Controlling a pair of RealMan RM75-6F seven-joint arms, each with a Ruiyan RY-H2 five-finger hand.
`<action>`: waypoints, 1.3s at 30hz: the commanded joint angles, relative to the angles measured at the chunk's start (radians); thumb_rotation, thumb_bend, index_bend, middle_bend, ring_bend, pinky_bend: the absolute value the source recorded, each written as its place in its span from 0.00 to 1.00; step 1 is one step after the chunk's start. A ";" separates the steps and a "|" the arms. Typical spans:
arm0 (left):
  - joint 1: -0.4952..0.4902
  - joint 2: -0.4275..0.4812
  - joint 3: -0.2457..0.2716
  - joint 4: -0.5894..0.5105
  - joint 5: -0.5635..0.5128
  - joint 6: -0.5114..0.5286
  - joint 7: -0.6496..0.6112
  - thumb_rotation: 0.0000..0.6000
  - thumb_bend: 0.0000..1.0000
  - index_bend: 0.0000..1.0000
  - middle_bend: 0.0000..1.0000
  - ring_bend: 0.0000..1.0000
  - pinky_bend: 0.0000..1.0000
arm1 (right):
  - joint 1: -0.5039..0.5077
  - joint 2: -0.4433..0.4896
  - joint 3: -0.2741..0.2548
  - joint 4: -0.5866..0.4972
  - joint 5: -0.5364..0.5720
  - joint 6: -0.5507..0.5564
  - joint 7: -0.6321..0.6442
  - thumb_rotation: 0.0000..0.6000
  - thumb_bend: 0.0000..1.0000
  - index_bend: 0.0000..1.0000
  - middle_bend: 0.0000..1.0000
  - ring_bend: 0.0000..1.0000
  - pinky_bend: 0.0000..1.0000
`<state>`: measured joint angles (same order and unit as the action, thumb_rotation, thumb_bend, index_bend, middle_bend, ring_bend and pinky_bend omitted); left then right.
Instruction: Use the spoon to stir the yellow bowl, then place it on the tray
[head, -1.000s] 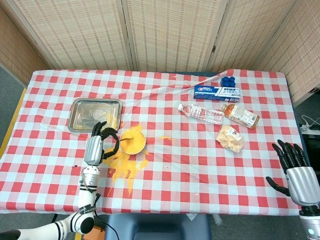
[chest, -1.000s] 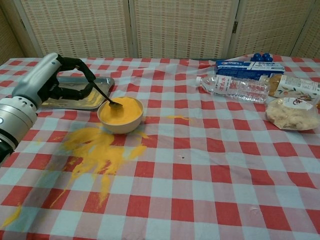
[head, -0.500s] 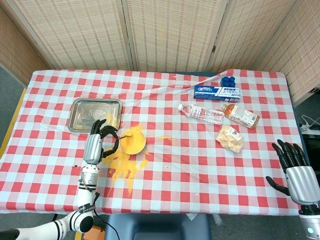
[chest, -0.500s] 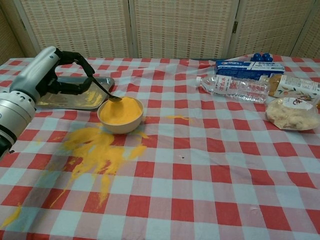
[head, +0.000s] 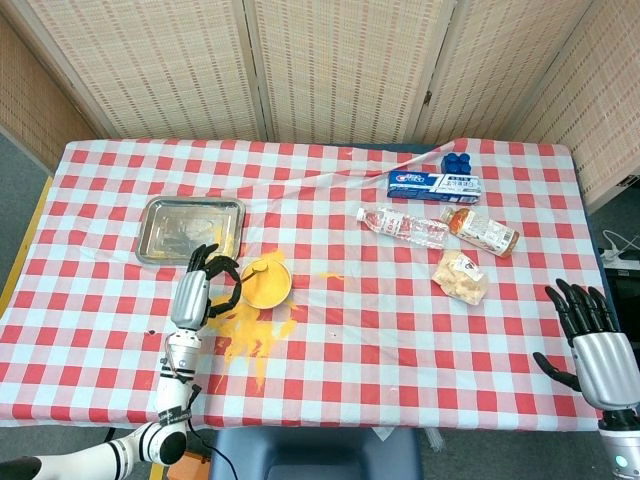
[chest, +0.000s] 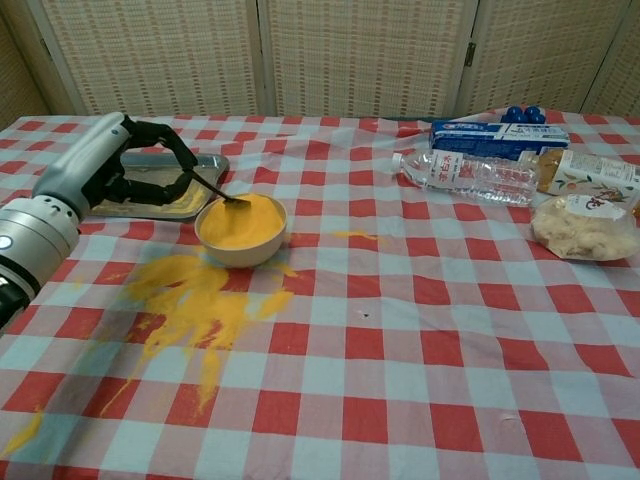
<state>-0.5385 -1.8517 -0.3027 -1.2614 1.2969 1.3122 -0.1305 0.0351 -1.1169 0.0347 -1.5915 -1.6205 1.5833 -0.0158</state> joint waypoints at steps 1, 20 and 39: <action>0.016 0.029 0.017 -0.058 -0.002 -0.005 0.014 1.00 0.73 0.87 0.38 0.10 0.04 | -0.001 -0.001 -0.001 0.000 -0.005 0.003 0.002 1.00 0.11 0.00 0.00 0.00 0.00; 0.021 0.099 0.000 -0.156 0.007 -0.007 0.026 1.00 0.74 0.87 0.38 0.10 0.04 | 0.001 0.009 -0.011 -0.005 -0.016 -0.004 0.023 1.00 0.11 0.00 0.00 0.00 0.00; -0.010 0.063 -0.006 -0.017 -0.007 -0.031 0.017 1.00 0.74 0.87 0.38 0.10 0.04 | 0.002 0.007 -0.006 0.000 -0.010 -0.002 0.030 1.00 0.11 0.00 0.00 0.00 0.00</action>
<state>-0.5492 -1.7891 -0.3094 -1.2776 1.2905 1.2815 -0.1137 0.0370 -1.1099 0.0288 -1.5916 -1.6301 1.5812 0.0139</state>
